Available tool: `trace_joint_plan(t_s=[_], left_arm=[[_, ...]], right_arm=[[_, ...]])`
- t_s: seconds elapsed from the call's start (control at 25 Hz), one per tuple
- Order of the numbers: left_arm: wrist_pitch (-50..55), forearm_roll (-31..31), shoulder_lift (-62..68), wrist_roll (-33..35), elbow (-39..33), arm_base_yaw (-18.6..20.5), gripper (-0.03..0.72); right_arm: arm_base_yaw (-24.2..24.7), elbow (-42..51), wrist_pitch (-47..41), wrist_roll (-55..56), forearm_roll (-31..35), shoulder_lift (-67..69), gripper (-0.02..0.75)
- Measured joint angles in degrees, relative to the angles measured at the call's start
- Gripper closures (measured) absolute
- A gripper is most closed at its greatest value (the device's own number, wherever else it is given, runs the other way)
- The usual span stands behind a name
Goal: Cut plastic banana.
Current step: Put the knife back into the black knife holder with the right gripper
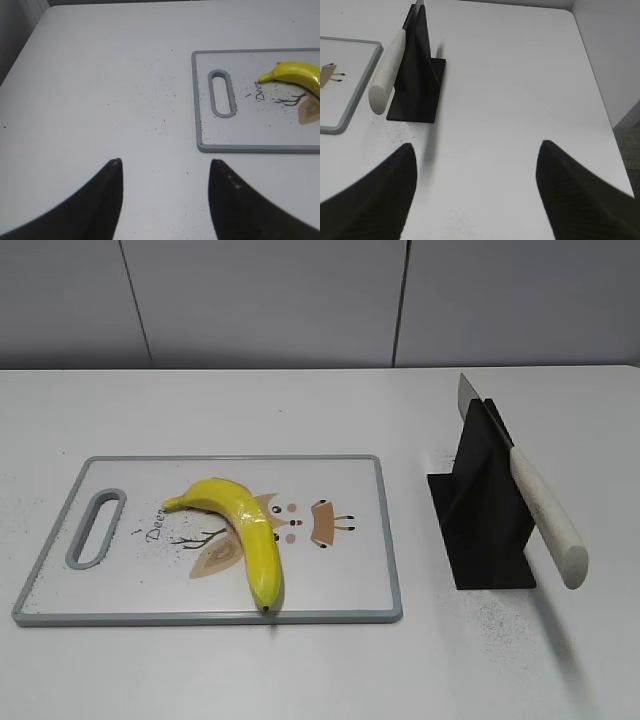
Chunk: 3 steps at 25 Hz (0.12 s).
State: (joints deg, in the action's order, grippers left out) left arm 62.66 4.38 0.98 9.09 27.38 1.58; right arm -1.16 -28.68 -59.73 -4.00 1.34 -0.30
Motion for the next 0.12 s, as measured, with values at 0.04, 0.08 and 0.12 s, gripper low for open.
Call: trace_joint_plan(t_s=[0.04,0.08,0.12], left_arm=[[0.0,0.0,0.0,0.0,0.0,0.0,0.176],[0.0,0.0,0.0,0.0,0.0,0.0,0.176],[0.0,0.0,0.0,0.0,0.0,0.0,0.176]], right_arm=[[0.0,0.0,0.0,0.0,0.0,0.0,0.174],[0.0,0.0,0.0,0.0,0.0,0.0,0.174],[0.0,0.0,0.0,0.0,0.0,0.0,0.174]])
